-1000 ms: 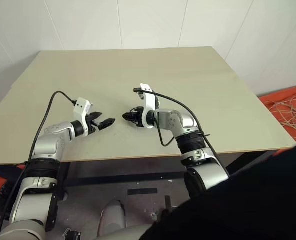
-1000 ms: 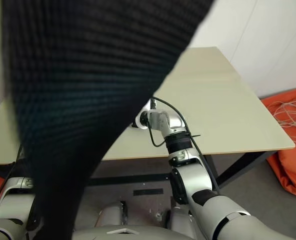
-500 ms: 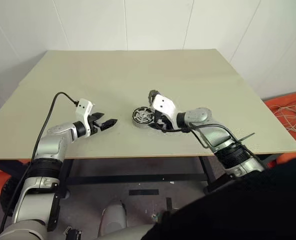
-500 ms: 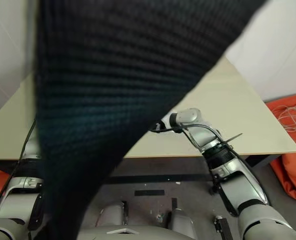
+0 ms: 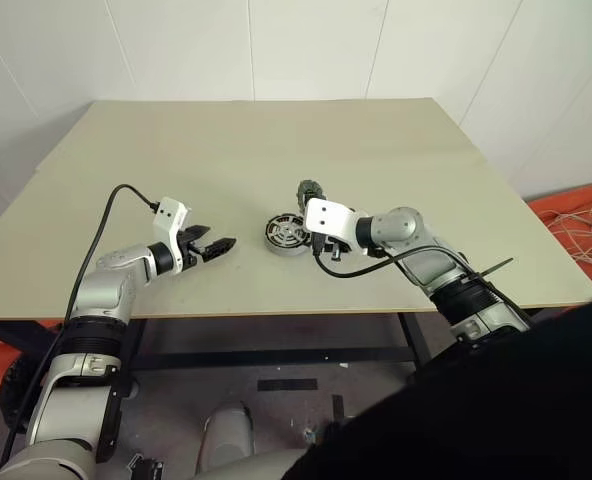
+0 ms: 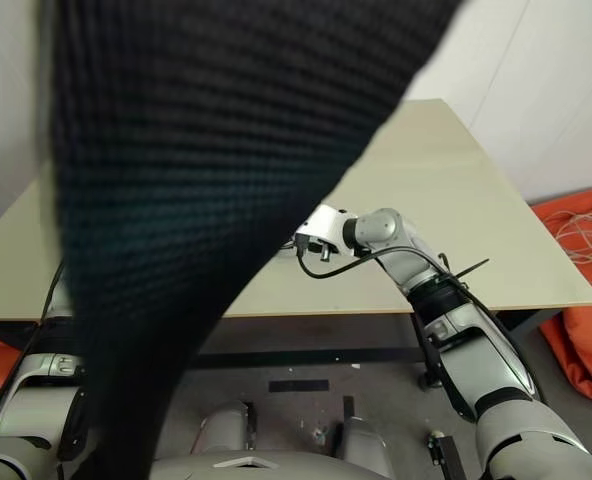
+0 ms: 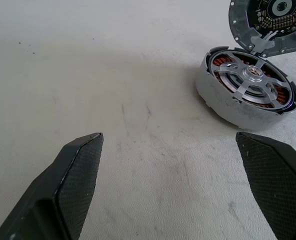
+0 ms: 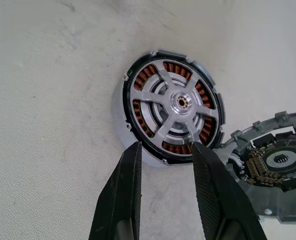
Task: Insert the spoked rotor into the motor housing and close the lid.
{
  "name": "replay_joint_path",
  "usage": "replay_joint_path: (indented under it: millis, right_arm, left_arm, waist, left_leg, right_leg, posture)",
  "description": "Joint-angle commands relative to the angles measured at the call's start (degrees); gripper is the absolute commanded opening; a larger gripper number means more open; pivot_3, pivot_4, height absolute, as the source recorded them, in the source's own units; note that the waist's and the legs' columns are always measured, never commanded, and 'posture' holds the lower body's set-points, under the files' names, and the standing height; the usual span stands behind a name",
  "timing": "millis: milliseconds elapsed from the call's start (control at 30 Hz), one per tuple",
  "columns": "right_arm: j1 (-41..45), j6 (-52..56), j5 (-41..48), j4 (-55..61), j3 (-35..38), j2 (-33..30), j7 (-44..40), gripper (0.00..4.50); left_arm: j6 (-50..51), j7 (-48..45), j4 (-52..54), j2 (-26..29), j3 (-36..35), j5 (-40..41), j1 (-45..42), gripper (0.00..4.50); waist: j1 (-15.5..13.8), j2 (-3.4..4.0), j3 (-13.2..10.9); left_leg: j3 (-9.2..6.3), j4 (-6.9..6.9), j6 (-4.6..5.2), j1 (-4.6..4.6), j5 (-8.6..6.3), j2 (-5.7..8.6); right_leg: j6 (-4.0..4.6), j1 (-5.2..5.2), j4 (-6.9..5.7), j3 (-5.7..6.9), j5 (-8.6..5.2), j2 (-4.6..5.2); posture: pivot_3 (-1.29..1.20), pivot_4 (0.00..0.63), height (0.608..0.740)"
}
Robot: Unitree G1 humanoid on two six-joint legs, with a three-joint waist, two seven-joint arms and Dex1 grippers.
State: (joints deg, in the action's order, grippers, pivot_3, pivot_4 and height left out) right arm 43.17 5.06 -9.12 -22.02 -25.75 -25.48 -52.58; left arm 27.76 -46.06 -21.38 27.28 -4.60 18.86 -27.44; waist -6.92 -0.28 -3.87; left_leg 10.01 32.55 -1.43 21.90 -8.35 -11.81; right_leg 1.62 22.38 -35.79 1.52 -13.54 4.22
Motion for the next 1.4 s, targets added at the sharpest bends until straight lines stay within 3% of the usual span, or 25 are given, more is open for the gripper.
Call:
replay_joint_path:
  millis: [33,433,800,1300,1400]
  right_arm:
    - [-0.03,-1.73,-0.25,2.31,0.11,0.65,-1.05,1.76]
    - [-0.28,-2.76,-1.82,-3.31,0.17,5.71,-0.23,1.76]
    - [2.48,-5.80,-2.30,-11.21,1.36,6.66,0.42,1.76]
    - [2.74,-7.34,-2.42,-14.54,1.46,7.02,0.50,1.76]
    - [2.66,-7.26,-2.35,-14.55,1.49,7.17,0.49,1.19]
  left_arm:
    - [-0.27,-0.52,1.12,0.71,-0.68,0.37,-1.34,4.50]
    - [0.28,-0.48,1.83,0.99,-0.82,0.54,-1.21,4.50]
    - [3.05,-1.46,3.41,1.73,-1.10,1.79,-0.59,4.50]
    - [15.67,-7.42,8.20,3.87,-2.08,9.21,-0.07,4.50]
    - [14.79,-9.59,6.12,3.41,-3.08,10.92,0.05,4.50]
  waist:
    - [0.00,0.00,0.00]
    - [0.05,0.00,0.00]
    - [0.07,0.00,0.00]
    - [0.11,0.00,0.00]
    - [0.16,0.00,0.00]
  left_leg:
    - [0.00,0.01,0.00,-0.01,0.00,0.00]
    - [-0.01,0.09,0.05,-0.03,-0.03,0.00]
    - [-0.01,0.11,0.07,-0.04,-0.04,0.00]
    - [-0.01,0.19,0.10,-0.11,-0.06,0.00]
    - [-0.01,0.19,0.10,-0.13,-0.06,0.00]
  right_leg:
    - [0.00,0.00,-0.01,0.00,0.00,0.00]
    - [0.00,-0.06,-0.03,0.01,0.00,0.00]
    - [0.00,-0.08,-0.03,0.01,0.00,0.00]
    - [0.01,-0.16,-0.09,0.01,0.01,0.00]
    - [0.01,-0.17,-0.09,0.01,0.01,0.00]
  posture:
    - [0.00,0.000,0.740]
    - [0.00,0.000,0.740]
    - [0.00,0.000,0.740]
    - [0.00,0.000,0.740]
    - [0.00,0.000,0.740]
